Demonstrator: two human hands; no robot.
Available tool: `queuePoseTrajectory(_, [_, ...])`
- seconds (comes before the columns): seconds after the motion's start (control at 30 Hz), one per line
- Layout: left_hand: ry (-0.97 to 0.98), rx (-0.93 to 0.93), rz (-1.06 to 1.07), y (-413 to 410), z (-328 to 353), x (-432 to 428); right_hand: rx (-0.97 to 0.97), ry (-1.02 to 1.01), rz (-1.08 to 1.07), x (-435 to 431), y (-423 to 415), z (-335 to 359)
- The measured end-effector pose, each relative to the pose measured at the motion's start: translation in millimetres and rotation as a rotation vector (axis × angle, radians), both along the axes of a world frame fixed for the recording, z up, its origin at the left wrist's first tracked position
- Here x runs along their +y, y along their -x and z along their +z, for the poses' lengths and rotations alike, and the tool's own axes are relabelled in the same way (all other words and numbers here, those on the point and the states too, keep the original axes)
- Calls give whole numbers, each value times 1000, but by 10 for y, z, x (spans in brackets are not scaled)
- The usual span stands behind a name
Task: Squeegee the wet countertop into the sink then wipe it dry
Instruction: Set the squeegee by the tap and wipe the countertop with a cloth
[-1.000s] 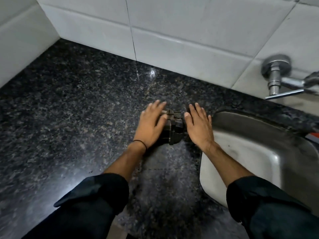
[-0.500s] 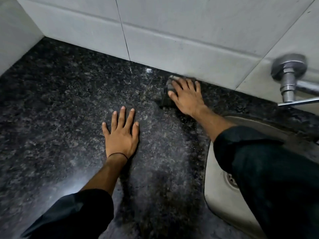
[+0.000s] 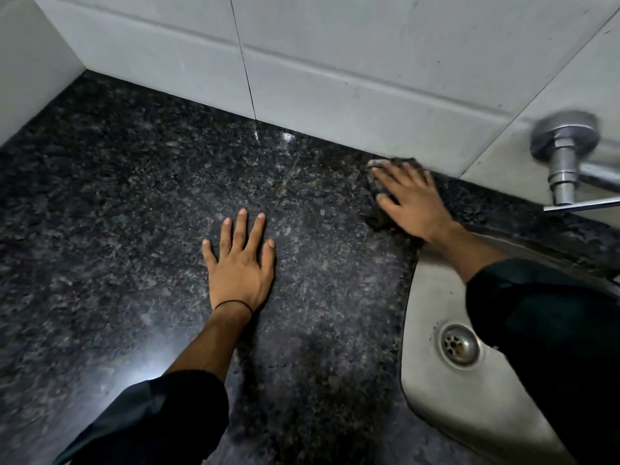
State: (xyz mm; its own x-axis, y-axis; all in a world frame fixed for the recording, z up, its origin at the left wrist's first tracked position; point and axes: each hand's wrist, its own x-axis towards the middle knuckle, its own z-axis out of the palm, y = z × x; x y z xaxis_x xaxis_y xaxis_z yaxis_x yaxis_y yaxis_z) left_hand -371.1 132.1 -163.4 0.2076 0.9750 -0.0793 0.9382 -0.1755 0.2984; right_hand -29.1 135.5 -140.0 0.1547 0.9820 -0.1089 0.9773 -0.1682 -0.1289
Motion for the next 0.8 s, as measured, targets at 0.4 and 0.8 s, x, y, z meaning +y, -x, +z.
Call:
queuePoseTrajectory(0.4, [81,-48,-40,46,88,-2,62,27,334,-1530,1697,25])
queuePoseTrajectory(0.8, [-108,-156,297,1308,241,-1589,13,-15,71,-1596,1826,-69])
